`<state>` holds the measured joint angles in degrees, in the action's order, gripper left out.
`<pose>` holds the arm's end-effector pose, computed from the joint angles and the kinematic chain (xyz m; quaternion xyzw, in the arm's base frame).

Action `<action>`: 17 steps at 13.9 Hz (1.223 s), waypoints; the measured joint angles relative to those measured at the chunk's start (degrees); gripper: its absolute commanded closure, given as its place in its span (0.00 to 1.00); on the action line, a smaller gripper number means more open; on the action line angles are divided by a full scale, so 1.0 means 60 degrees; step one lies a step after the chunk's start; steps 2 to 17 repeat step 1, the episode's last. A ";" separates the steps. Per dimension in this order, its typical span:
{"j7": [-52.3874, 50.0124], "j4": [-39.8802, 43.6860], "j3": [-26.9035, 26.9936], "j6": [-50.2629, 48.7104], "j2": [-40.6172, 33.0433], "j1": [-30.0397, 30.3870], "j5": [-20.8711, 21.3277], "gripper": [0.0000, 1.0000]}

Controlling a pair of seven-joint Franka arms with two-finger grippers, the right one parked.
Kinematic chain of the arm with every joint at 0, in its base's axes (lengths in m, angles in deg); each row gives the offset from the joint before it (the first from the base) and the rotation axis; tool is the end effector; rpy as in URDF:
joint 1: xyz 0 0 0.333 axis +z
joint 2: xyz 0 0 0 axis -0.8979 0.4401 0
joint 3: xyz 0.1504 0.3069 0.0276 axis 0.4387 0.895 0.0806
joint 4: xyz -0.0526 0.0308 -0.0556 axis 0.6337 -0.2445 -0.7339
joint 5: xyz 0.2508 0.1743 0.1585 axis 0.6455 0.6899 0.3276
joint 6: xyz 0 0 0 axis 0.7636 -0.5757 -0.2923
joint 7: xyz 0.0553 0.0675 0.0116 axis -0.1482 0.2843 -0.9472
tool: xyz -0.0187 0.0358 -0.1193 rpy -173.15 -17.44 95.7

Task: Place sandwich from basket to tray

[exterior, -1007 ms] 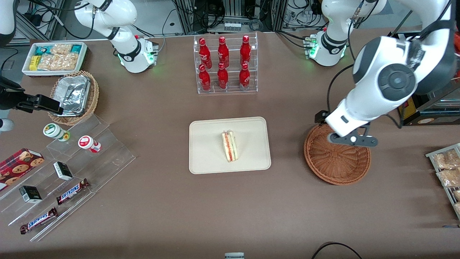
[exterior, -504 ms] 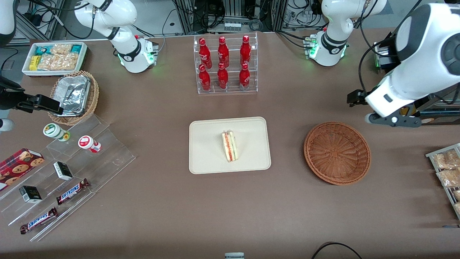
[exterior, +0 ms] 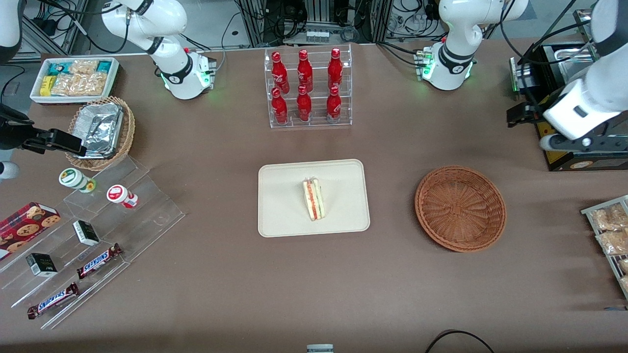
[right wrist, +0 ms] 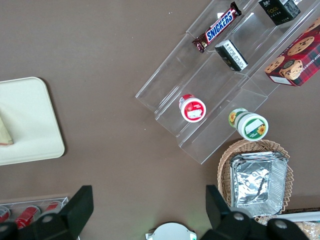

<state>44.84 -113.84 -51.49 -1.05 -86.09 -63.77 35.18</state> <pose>0.4674 -0.0268 0.6092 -0.9916 0.0311 0.1235 0.0242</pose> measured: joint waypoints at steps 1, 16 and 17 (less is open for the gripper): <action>0.0019 0.0048 0.0131 -0.0028 -0.0064 0.0002 -0.0001 0.00; 0.0019 0.0048 0.0131 -0.0028 -0.0064 0.0002 -0.0001 0.00; 0.0019 0.0048 0.0131 -0.0028 -0.0064 0.0002 -0.0001 0.00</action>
